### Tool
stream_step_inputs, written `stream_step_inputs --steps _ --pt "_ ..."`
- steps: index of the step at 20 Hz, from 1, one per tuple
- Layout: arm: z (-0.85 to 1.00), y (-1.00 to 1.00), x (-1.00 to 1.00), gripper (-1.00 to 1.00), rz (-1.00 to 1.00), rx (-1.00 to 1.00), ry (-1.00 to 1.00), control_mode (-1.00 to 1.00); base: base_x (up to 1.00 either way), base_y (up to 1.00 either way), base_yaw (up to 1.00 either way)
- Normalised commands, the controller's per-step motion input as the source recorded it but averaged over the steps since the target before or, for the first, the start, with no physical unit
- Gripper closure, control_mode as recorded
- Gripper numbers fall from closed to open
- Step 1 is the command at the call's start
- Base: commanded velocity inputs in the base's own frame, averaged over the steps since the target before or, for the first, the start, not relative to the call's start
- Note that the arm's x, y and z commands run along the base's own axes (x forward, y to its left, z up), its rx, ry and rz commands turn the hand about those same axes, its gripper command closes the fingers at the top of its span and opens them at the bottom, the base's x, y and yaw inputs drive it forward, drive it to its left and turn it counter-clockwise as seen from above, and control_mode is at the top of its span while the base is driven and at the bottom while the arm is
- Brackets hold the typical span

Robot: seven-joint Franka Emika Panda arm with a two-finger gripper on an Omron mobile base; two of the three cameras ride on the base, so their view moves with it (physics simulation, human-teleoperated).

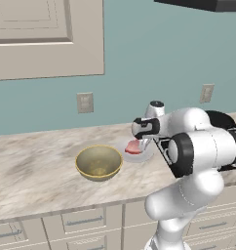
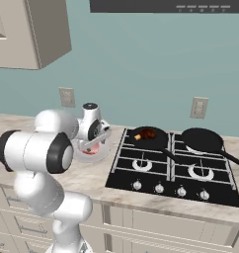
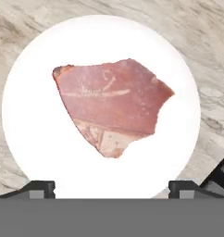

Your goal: Place one of the steaks on the plate and the other in the bowl. Then place the bowl in the fridge.

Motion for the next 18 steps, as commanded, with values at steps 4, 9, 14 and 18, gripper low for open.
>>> stream_step_inputs --steps 4,9,14,18 --pt "1.00 -0.06 -0.16 -1.00 -0.39 0.11 0.00 -1.00 0.00 0.00 0.00" --pt "0.75 -0.42 0.03 -1.00 -0.65 0.07 -0.01 -1.00 0.00 0.00 0.00" --pt "0.13 -0.10 0.01 -1.00 -0.88 0.00 -0.01 -1.00 0.00 0.00 0.00" --pt "0.00 -0.47 0.13 -1.00 -0.77 0.08 -0.04 -1.00 0.00 0.00 0.00"
